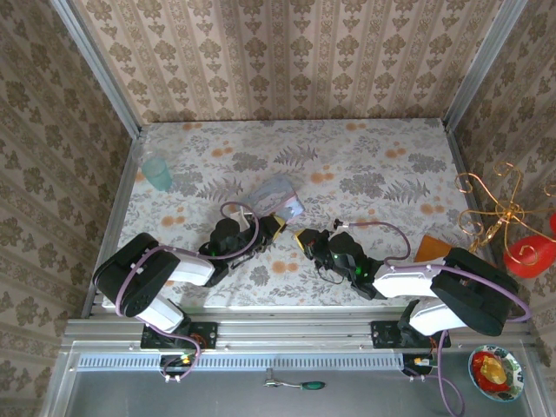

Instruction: Unlock the padlock with the key

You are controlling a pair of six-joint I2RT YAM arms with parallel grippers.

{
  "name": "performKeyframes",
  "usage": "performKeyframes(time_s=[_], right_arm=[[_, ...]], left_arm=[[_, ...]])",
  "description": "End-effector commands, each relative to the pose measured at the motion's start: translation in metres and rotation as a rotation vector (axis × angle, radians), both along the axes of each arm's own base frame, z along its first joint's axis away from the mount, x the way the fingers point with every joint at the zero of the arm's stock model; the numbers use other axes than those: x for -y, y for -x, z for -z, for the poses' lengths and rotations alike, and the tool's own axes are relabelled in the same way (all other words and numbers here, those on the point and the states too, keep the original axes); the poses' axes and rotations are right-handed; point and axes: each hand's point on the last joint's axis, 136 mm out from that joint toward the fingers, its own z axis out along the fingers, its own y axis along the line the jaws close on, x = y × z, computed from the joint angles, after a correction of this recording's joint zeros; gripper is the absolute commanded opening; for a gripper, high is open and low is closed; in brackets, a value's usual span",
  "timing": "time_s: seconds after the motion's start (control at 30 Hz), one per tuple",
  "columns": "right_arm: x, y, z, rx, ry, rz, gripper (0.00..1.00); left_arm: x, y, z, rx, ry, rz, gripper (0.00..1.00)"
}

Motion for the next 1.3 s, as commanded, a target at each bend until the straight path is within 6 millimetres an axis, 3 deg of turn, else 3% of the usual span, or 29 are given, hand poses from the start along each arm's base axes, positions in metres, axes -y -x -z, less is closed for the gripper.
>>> performKeyframes(time_s=[0.0,0.47,0.67,0.77,0.8,1.0,1.13,1.27], right_arm=[[-0.002,-0.006,-0.010,0.029,-0.015,0.026,0.00],[-0.002,-0.007,-0.015,0.045,-0.028,0.029,0.00],[0.010,-0.014,-0.005,0.023,-0.005,0.018,0.00],[0.006,-0.019,-0.014,0.028,-0.025,-0.027,0.00],[0.003,-0.021,-0.007,0.009,-0.019,-0.044,0.00],[-0.001,-0.026,-0.010,0.011,-0.047,-0.079,0.00],[-0.014,-0.020,-0.019,0.038,-0.039,-0.113,0.00],[-0.023,-0.011,-0.014,0.041,-0.015,-0.125,0.00]], left_arm=[[0.009,0.003,-0.021,0.039,0.073,0.019,0.00],[0.022,0.011,-0.019,0.024,0.113,0.045,0.00],[0.032,0.017,-0.026,0.031,0.113,0.075,0.00],[0.035,0.018,-0.029,0.035,0.126,0.082,0.00],[0.036,0.018,-0.031,0.038,0.129,0.084,0.00],[0.037,0.018,-0.038,0.050,0.137,0.088,0.00],[0.036,0.017,-0.037,0.047,0.128,0.084,0.00],[0.036,0.014,-0.038,0.048,0.127,0.078,0.00]])
